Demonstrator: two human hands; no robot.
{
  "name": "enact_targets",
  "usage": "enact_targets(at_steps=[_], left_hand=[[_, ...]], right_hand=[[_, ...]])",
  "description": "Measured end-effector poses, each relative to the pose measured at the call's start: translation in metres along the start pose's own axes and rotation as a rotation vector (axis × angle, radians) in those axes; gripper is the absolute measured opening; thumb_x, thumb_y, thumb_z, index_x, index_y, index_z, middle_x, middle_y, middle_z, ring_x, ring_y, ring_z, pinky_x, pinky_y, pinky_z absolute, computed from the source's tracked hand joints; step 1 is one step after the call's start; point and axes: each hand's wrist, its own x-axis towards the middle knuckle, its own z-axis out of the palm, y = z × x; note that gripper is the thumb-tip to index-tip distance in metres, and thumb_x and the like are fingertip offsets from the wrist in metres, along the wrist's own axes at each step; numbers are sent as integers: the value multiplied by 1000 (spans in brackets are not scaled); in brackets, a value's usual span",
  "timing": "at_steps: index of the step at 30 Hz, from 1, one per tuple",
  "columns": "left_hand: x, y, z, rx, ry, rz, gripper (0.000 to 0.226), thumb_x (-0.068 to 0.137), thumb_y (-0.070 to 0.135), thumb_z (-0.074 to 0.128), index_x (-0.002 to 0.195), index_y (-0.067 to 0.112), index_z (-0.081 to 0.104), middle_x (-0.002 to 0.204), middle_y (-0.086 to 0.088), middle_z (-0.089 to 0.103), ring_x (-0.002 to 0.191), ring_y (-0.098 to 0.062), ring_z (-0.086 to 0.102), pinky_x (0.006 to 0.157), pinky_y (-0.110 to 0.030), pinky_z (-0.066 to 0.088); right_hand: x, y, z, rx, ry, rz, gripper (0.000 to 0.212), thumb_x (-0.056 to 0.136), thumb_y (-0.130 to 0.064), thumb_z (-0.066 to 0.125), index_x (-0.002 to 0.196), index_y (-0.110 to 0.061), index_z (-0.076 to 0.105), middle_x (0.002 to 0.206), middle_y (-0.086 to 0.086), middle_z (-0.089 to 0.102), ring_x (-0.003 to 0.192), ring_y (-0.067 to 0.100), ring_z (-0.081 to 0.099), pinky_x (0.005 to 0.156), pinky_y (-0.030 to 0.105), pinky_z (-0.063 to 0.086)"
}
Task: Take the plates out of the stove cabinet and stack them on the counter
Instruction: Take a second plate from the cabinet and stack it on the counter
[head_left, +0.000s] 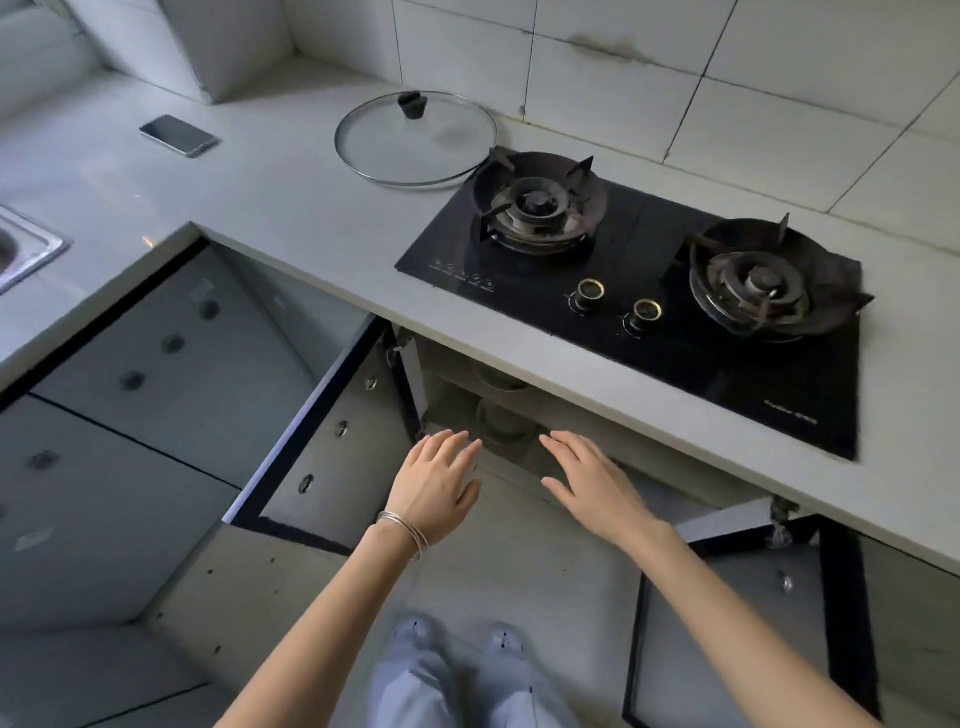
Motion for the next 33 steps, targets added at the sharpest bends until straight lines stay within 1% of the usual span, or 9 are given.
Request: enact_targets(at_steps=[5, 9, 13, 19, 22, 24, 29, 31, 33], left_hand=[[35, -36, 29, -13, -19, 23, 50, 82, 40, 37, 119, 14, 59, 118, -6, 63, 111, -30, 57, 94, -42, 46], [64, -72, 77, -2, 54, 41, 52, 80, 39, 38, 117, 12, 62, 116, -8, 64, 109, -30, 59, 92, -44, 47], [93, -109, 145, 31, 130, 72, 53, 78, 40, 38, 117, 12, 62, 115, -7, 65, 108, -29, 60, 91, -45, 48], [155, -148, 249, 29, 198, 70, 51, 82, 45, 37, 113, 15, 64, 108, -5, 67, 96, -27, 63, 74, -35, 54], [193, -169, 296, -2, 237, 92, 52, 84, 46, 35, 113, 12, 63, 111, -8, 65, 103, -31, 59, 82, -39, 52], [215, -181, 322, 18, 276, 105, 52, 84, 46, 35, 112, 12, 63, 112, -9, 65, 107, -32, 58, 83, -41, 53], [253, -199, 374, 8, 333, 121, 50, 83, 46, 36, 108, 14, 65, 108, -9, 66, 100, -31, 62, 79, -38, 54], [264, -205, 390, -17, 363, 140, 52, 85, 45, 35, 114, 13, 62, 113, -9, 64, 104, -31, 60, 83, -39, 53], [272, -208, 399, -22, 392, 172, 54, 87, 46, 34, 125, 14, 55, 120, -9, 61, 109, -30, 56, 88, -39, 50]], right_hand=[[35, 7, 34, 45, -1, 61, 53, 96, -30, 45, 143, -14, 29, 148, 2, 32, 137, 16, 24, 110, 27, 22], [73, 24, 89, 54, -2, 78, 53, 96, -32, 43, 144, -16, 27, 149, 1, 29, 138, 16, 22, 111, 30, 24], [121, 58, 155, 45, 64, 81, 54, 96, -33, 45, 144, -16, 27, 150, 1, 27, 139, 15, 19, 112, 29, 21], [196, 119, 240, 10, 191, 70, 54, 95, -32, 48, 143, -17, 30, 149, 1, 29, 137, 18, 25, 111, 30, 24], [232, 151, 272, -42, 237, 39, 55, 92, -31, 52, 141, -16, 32, 147, 1, 33, 135, 21, 30, 110, 31, 26], [256, 170, 289, -68, 278, 20, 55, 92, -29, 53, 141, -16, 33, 146, 1, 33, 134, 21, 31, 109, 29, 26], [308, 207, 323, -38, 367, 50, 53, 92, -25, 54, 140, -17, 34, 147, 2, 32, 136, 20, 28, 110, 30, 23], [322, 219, 333, -54, 405, 40, 48, 92, -24, 54, 138, -17, 39, 144, 4, 38, 133, 22, 33, 109, 33, 27], [333, 228, 342, -103, 491, 1, 39, 91, -22, 54, 129, -14, 52, 133, 8, 52, 124, 27, 44, 106, 35, 32]])
